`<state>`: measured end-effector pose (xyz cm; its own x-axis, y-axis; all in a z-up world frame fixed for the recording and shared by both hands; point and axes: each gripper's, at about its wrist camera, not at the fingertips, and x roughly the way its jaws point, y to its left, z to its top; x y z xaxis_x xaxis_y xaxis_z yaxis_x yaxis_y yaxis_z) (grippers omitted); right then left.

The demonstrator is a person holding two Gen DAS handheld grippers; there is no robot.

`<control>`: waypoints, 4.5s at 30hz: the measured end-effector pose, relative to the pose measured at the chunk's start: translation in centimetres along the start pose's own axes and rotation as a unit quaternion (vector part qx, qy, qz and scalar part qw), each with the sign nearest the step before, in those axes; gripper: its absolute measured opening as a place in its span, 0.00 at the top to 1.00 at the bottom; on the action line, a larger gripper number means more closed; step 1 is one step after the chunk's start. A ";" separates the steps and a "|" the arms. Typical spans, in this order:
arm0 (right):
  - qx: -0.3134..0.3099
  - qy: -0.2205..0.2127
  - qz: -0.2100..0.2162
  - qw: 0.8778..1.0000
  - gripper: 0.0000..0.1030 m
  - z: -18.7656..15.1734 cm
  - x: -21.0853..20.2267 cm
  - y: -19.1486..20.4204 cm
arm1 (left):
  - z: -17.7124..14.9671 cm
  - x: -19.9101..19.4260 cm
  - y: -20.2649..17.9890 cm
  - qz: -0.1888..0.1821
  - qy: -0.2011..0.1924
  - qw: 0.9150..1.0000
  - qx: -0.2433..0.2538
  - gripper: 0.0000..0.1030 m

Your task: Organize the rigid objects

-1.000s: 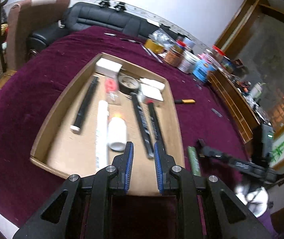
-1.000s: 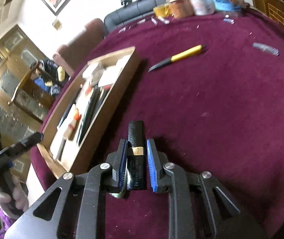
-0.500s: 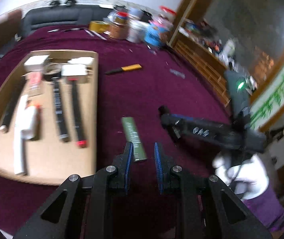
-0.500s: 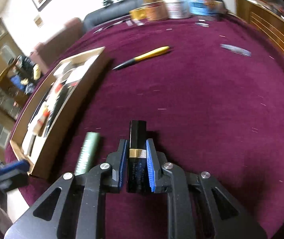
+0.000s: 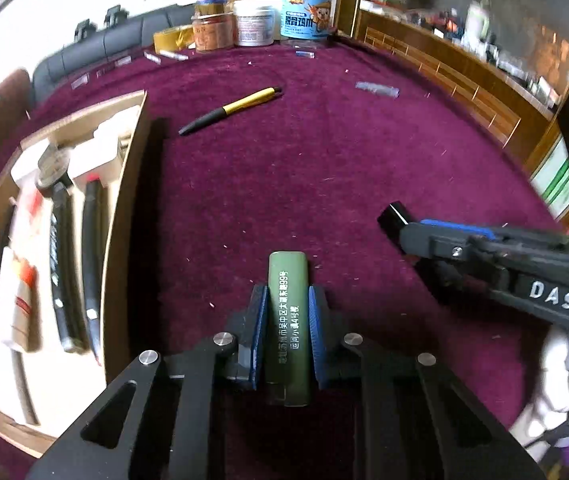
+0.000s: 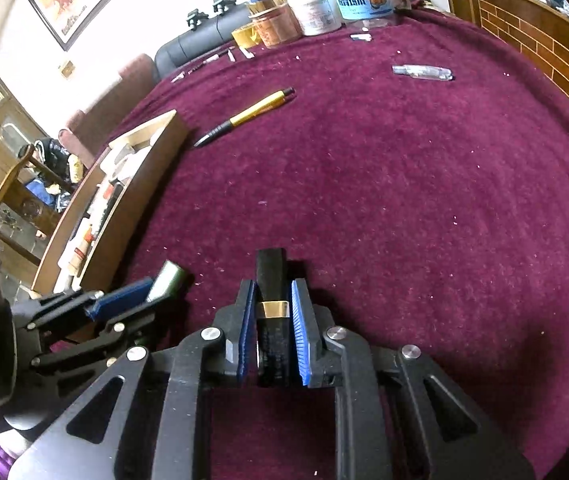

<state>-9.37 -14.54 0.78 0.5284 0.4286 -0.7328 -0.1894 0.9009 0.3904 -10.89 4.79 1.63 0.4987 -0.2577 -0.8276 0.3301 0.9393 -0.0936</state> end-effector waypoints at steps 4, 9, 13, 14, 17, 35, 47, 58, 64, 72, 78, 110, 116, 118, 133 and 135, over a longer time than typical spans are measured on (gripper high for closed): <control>-0.002 -0.014 0.009 1.000 0.85 0.1 -0.7 0.6 | -0.2 -1.8 1.6 -0.048 -0.025 0.998 -0.038 0.84; -0.005 -0.024 0.038 0.999 0.85 0.6 -1.5 1.9 | -0.4 -7.0 4.9 -0.098 -0.082 0.988 -0.085 0.84; -0.025 -0.033 0.062 0.997 0.85 1.3 -2.0 4.3 | -1.1 -10.4 9.0 -0.102 -0.117 0.979 -0.131 0.84; -0.031 -0.037 0.068 0.997 0.85 1.5 -2.1 5.0 | -1.4 -11.1 10.3 -0.095 -0.125 0.977 -0.142 0.84; -0.044 -0.040 0.099 0.993 0.85 2.0 -2.5 7.2 | -2.2 -12.5 13.9 -0.060 -0.138 0.974 -0.172 0.84; -0.116 0.142 0.155 0.971 0.85 1.5 9.4 20.3 | -5.5 -8.2 21.7 0.064 -0.089 0.962 -0.251 0.75; -0.132 0.036 0.101 0.986 0.76 1.6 7.7 20.8 | -5.8 -10.4 19.0 0.152 -0.115 0.953 -0.236 0.34; -0.104 -0.088 0.005 0.991 0.51 0.3 3.1 15.8 | -4.7 -12.2 13.6 0.258 -0.162 0.938 -0.163 0.22; -0.089 -0.081 0.002 0.993 0.51 -0.7 2.3 14.1 | -4.1 -11.9 11.6 0.263 -0.153 0.942 -0.144 0.22; -0.103 -0.092 -0.017 0.990 0.45 -1.8 1.1 13.2 | -3.7 -11.7 9.6 0.267 -0.148 0.944 -0.128 0.22; -0.112 -0.098 -0.027 0.989 0.45 -2.2 0.8 13.0 | -4.2 -13.1 8.1 0.283 -0.197 0.930 -0.126 0.22; -0.182 -0.125 -0.082 0.972 0.39 -4.1 0.2 14.8 | -4.6 -11.9 7.5 0.223 -0.179 0.933 -0.218 0.01; -0.210 -0.121 -0.094 0.966 0.39 -4.5 0.7 16.2 | -4.9 -11.8 8.1 0.219 -0.173 0.934 -0.221 0.01; -0.214 -0.118 -0.093 0.965 0.39 -4.6 0.9 16.4 | -5.0 -11.7 8.1 0.218 -0.172 0.935 -0.220 0.01; -0.217 -0.113 -0.087 0.966 0.39 -4.8 1.1 16.9 | -5.1 -11.0 8.8 0.226 -0.158 0.934 -0.227 0.01; -0.216 -0.114 -0.086 0.966 0.39 -4.7 1.0 16.8 | -5.1 -10.9 8.8 0.227 -0.155 0.934 -0.229 0.01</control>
<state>-15.96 1.36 3.98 0.7412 0.2890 -0.6059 -0.3843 0.9227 -0.0300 -17.55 17.01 7.01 0.7351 0.2040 -0.6465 -0.3138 0.9478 -0.0577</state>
